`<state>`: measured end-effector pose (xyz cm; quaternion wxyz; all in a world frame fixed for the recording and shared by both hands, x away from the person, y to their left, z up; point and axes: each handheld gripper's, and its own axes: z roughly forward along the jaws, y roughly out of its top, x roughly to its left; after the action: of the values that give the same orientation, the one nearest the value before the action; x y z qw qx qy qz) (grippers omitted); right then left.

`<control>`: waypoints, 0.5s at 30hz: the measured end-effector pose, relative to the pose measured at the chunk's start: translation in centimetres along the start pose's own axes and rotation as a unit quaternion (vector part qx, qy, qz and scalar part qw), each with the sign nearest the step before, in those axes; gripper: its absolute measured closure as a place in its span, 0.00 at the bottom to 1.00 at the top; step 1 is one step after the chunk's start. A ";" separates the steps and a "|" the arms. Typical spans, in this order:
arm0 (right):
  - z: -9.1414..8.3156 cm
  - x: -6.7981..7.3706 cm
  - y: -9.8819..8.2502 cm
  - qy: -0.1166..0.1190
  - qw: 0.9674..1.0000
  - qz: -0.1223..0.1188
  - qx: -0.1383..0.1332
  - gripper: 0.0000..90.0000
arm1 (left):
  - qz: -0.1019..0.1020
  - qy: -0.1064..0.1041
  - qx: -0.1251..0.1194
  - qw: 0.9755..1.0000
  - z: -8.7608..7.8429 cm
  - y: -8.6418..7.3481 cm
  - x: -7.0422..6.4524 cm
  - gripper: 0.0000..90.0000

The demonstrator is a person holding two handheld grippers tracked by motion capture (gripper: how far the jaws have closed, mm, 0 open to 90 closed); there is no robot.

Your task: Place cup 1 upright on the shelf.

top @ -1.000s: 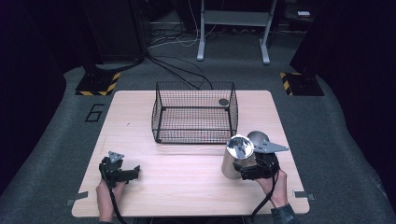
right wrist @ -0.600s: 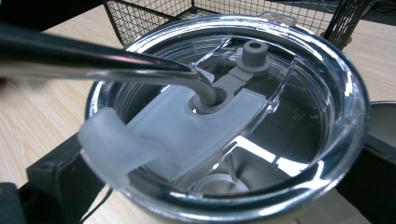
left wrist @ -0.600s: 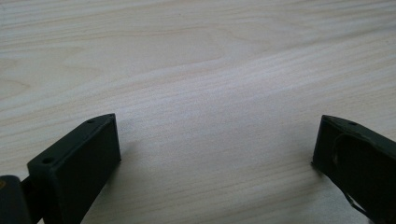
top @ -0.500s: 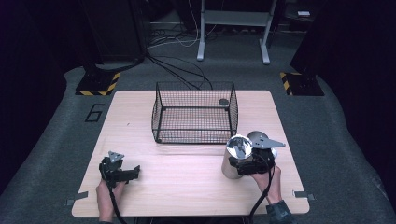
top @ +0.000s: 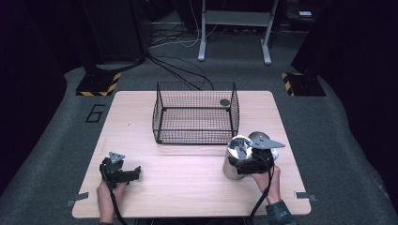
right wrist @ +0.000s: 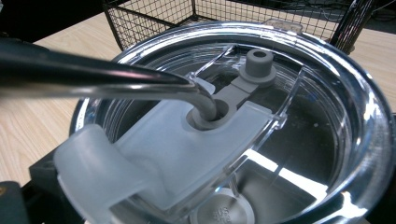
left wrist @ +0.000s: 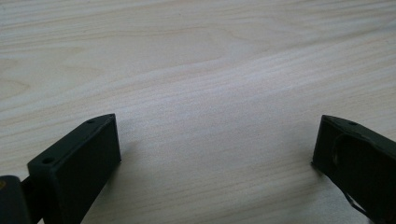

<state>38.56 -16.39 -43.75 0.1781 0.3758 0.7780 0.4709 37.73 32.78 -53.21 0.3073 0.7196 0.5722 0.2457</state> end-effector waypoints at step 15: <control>-0.3 0.5 0.2 -0.022 0.999 -0.032 -0.003 0.04 | 0.000 0.000 0.000 1.000 0.0 0.0 0.0 0.00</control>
<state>38.12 -16.14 -43.38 0.2110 0.3609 0.7841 0.4587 37.72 32.77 -53.20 0.3073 0.7198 0.5720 0.2455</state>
